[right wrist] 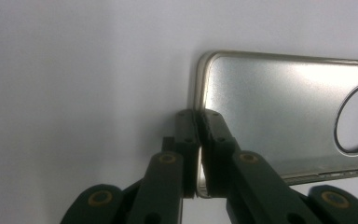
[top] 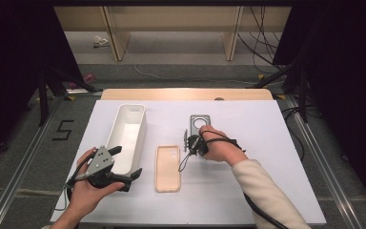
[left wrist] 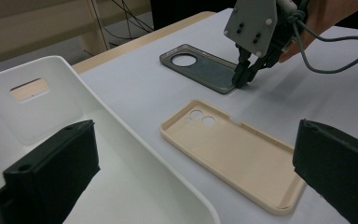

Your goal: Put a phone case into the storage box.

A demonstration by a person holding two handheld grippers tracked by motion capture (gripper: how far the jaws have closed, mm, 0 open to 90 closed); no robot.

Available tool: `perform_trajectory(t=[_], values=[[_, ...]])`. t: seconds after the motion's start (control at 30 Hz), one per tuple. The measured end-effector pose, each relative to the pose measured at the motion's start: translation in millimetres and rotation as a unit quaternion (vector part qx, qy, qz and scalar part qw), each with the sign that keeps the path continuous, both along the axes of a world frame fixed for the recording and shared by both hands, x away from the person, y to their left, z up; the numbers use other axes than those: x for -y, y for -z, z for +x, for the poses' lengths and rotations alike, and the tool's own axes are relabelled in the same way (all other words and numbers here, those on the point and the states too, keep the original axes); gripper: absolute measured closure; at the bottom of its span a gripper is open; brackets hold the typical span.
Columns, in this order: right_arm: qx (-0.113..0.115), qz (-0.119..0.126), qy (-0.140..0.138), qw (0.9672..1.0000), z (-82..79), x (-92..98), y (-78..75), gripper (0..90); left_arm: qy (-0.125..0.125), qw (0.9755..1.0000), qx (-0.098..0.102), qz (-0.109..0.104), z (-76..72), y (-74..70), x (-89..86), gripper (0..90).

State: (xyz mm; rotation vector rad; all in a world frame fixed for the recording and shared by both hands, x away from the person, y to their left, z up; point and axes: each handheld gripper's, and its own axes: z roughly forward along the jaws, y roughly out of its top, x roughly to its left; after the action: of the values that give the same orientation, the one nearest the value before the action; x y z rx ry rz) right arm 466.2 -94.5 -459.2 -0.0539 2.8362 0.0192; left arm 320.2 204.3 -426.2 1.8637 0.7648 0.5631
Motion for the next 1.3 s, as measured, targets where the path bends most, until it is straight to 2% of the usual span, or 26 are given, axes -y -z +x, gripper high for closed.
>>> perform_trajectory(t=[0.5,0.77,0.93,1.0,1.1,1.13,1.17,1.27,1.3], values=[[-0.006,0.019,0.014,0.9997,-0.7,5.2,-1.9,89.6,0.000,1.0000,-0.001,-0.001,0.0,0.0,-0.5,0.0],[-0.012,0.066,0.026,0.9974,-2.7,15.6,-9.0,89.6,0.000,1.0000,-0.001,-0.003,0.0,0.2,-0.8,0.2],[-0.015,0.105,0.035,0.9937,-5.1,23.8,-18.2,89.6,-0.002,1.0000,-0.002,-0.003,0.2,0.4,-1.3,0.5],[-0.016,0.108,0.035,0.9934,-5.7,25.1,-19.6,89.6,-0.002,1.0000,-0.002,-0.003,0.2,0.4,-1.4,0.5],[-0.015,0.135,0.037,0.9900,-10.2,31.2,-22.0,89.6,-0.004,1.0000,-0.003,-0.004,0.3,0.7,-1.8,0.7],[-0.015,0.135,0.037,0.9900,-10.2,31.2,-22.0,89.6,-0.004,1.0000,-0.003,-0.004,0.3,0.7,-1.8,0.8],[-0.016,0.151,0.041,0.9875,-12.6,35.3,-23.1,89.6,-0.004,1.0000,-0.003,-0.004,0.5,0.8,-1.8,0.8],[-0.013,0.170,0.046,0.9842,-16.0,41.0,-25.0,89.6,-0.004,1.0000,-0.003,-0.003,0.6,0.8,-1.4,0.8],[-0.014,0.181,0.050,0.9821,-17.3,42.7,-25.6,89.6,-0.003,1.0000,-0.003,-0.003,0.5,0.8,-1.1,0.8]])
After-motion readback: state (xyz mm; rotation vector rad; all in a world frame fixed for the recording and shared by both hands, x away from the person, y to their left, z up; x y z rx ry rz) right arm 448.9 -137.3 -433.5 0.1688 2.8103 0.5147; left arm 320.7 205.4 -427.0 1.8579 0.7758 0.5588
